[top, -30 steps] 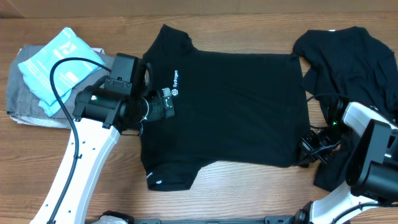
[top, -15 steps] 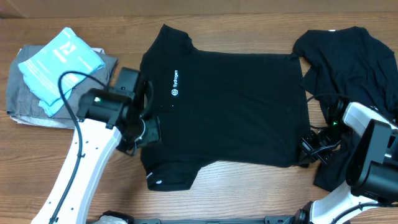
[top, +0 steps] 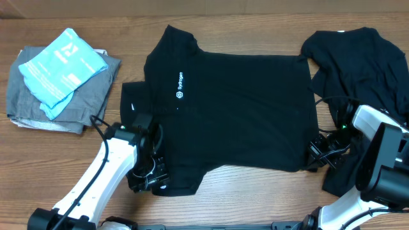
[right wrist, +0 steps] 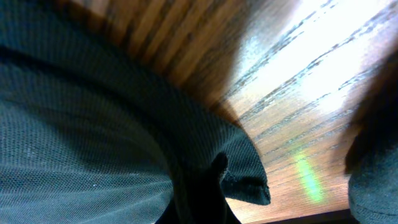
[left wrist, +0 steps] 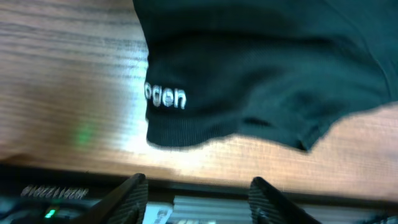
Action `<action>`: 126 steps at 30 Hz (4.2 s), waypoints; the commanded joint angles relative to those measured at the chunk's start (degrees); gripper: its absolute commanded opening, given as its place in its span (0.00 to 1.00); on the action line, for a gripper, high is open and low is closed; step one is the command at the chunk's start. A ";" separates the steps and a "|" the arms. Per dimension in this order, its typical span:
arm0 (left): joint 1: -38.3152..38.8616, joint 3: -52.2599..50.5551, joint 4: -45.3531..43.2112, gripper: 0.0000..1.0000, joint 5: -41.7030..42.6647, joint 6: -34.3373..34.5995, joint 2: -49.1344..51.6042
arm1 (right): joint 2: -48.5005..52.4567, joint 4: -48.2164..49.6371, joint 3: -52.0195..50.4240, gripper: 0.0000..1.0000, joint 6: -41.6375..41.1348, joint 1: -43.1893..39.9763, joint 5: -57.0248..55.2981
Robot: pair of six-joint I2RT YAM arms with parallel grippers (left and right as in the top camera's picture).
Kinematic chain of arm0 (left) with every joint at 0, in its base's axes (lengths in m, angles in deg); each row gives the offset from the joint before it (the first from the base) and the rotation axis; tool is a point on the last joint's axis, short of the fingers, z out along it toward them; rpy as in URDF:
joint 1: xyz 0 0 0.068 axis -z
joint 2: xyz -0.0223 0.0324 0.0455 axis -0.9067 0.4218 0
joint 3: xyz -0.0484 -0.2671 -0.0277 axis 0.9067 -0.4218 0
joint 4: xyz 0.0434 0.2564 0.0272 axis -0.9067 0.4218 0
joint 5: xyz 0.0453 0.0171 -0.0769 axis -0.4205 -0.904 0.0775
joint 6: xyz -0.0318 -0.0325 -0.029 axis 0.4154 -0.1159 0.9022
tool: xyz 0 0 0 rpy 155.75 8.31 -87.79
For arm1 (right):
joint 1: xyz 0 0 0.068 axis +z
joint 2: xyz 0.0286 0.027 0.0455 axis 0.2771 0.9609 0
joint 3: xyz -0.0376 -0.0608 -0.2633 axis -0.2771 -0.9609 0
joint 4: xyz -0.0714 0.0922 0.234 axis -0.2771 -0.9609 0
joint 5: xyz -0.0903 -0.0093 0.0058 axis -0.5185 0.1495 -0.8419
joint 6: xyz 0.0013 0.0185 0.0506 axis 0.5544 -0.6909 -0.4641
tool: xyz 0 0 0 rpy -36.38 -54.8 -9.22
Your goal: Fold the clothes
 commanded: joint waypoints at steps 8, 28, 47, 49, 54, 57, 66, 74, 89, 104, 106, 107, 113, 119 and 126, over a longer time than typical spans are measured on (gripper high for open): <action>-1.31 -7.06 -9.68 0.69 0.70 8.13 -0.66 | 0.83 2.60 -1.68 0.04 -0.26 -0.02 -2.08; -5.88 -13.18 -14.86 0.28 2.40 3.63 -0.66 | 0.83 2.75 -1.68 0.04 -0.26 -0.02 -2.29; -5.88 -10.71 -3.06 0.04 2.34 -0.72 -1.77 | 0.79 -3.93 2.60 0.04 -0.28 -0.02 -3.13; -5.88 -10.69 -2.34 0.04 2.36 -0.68 -3.19 | 0.66 -4.61 2.60 0.04 -0.28 -0.02 -3.13; -5.88 -9.33 2.32 0.04 1.27 -0.63 -9.03 | -0.87 -5.95 2.62 0.04 -0.31 -0.02 -3.08; -5.88 -7.67 5.88 0.04 -0.28 -0.33 -13.22 | -3.08 -6.80 2.64 0.04 -0.31 -0.02 -3.06; -5.88 -2.23 12.26 0.04 -0.33 -0.17 -17.38 | -13.11 -9.57 3.10 0.04 0.90 -0.02 -1.44; -5.88 8.09 12.33 0.04 -2.71 1.31 -17.07 | -14.53 -13.18 10.49 0.04 3.82 0.00 -1.60; -5.88 18.84 -0.44 0.04 -9.42 0.57 -4.39 | -14.53 5.53 11.52 0.04 3.74 9.22 1.81; -5.88 18.97 -16.26 0.04 -14.40 -2.01 4.46 | -12.31 17.11 11.34 0.04 0.76 10.86 -3.82; -5.88 18.97 -17.84 0.04 -14.43 -2.45 5.05 | -11.32 17.44 11.13 0.04 0.76 10.86 -3.85; -5.88 18.97 -18.67 0.04 -14.45 -2.73 5.38 | -10.73 17.49 11.10 0.04 0.76 10.86 -3.85; -5.88 18.97 -21.97 0.04 -16.76 -4.68 6.23 | -7.45 17.70 11.08 0.04 0.76 10.86 -3.85; -5.84 18.95 -23.43 0.04 -16.92 -5.97 6.47 | -5.57 19.28 11.08 0.04 0.79 10.86 -3.80; -5.77 18.95 -26.36 0.04 -16.79 -5.75 8.72 | -4.87 20.98 11.08 0.05 0.79 10.86 -3.80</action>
